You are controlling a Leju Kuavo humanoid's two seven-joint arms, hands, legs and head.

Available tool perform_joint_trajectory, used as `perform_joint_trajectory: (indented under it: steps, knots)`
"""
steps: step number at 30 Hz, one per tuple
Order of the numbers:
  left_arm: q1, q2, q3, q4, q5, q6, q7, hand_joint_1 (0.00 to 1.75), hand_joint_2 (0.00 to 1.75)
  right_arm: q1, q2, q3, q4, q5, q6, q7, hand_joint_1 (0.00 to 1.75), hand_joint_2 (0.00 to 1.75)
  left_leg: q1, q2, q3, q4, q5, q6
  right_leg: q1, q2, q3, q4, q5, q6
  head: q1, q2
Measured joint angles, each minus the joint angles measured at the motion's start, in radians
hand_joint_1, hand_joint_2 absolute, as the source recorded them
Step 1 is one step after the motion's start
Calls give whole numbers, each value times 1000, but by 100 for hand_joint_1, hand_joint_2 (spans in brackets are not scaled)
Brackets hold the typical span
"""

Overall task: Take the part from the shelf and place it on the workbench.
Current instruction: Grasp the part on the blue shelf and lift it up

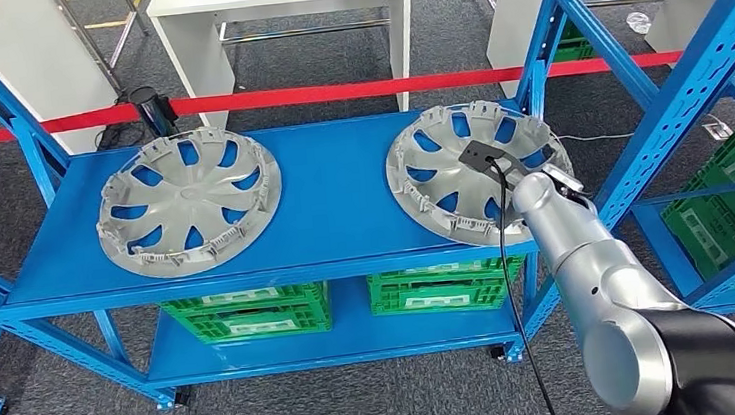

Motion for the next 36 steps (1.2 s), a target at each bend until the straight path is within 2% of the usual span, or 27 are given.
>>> perform_joint_trajectory:
  steps: [16, 26, 27, 28, 31, 32, 33, 36]
  knots:
    - [-1, -7, 13, 0, 2, 9, 33, 0, 0, 36, 29, 5, 2, 37, 27, -53, 0, 175, 0, 1, 0, 0, 0, 0, 0, 0, 0, 0, 0, 0, 0, 0]
    - [0, -10, 42, -1, 13, 20, 32, 0, 0, 61, 67, 57, 2, 86, 68, -77, 3, 175, 0, 5, 3, 0, -1, 1, 1, 5, 1, 0, 0, 0, 0, 0]
    - [0, -10, 43, -1, 13, 21, 30, 0, 0, 62, 68, 59, 2, 85, 66, -77, 11, 175, 0, 6, 3, 0, -1, 1, 1, 6, 1, 0, 0, 0, 0, 0]
    - [0, -10, 43, -1, 13, 21, 29, 0, 0, 64, 69, 60, 2, 83, 62, -78, 31, 175, 0, 6, 3, 0, -1, 1, 1, 6, 1, 0, 0, 0, 0, 0]
    - [0, -10, 48, -1, 13, 22, 28, 0, 0, 66, 70, 60, 2, 62, 46, -78, 142, 175, 0, 6, 4, 0, -1, 1, 1, 6, 2, 0, 0, 0, 0, 0]
    - [0, -10, 50, -1, 12, 24, 28, 0, 0, 66, 70, 58, 2, 49, 38, -78, 166, 175, 0, 6, 5, 0, -2, 0, 1, 6, 3, 0, 0, 0, 0, 0]
    - [0, -10, 51, 0, 10, 26, 28, 0, 0, 66, 70, 53, 2, 35, 29, -78, 172, 175, 0, 7, 6, 0, -2, 0, 1, 7, 3, 0, 0, 0, 0, 0]
    - [0, -10, 53, 0, 5, 29, 29, 0, 0, 64, 68, 34, 1, -1, 8, -72, 175, 175, 0, 7, 9, 0, -3, 0, 1, 7, 7, 0, -1, 0, 0, 0]
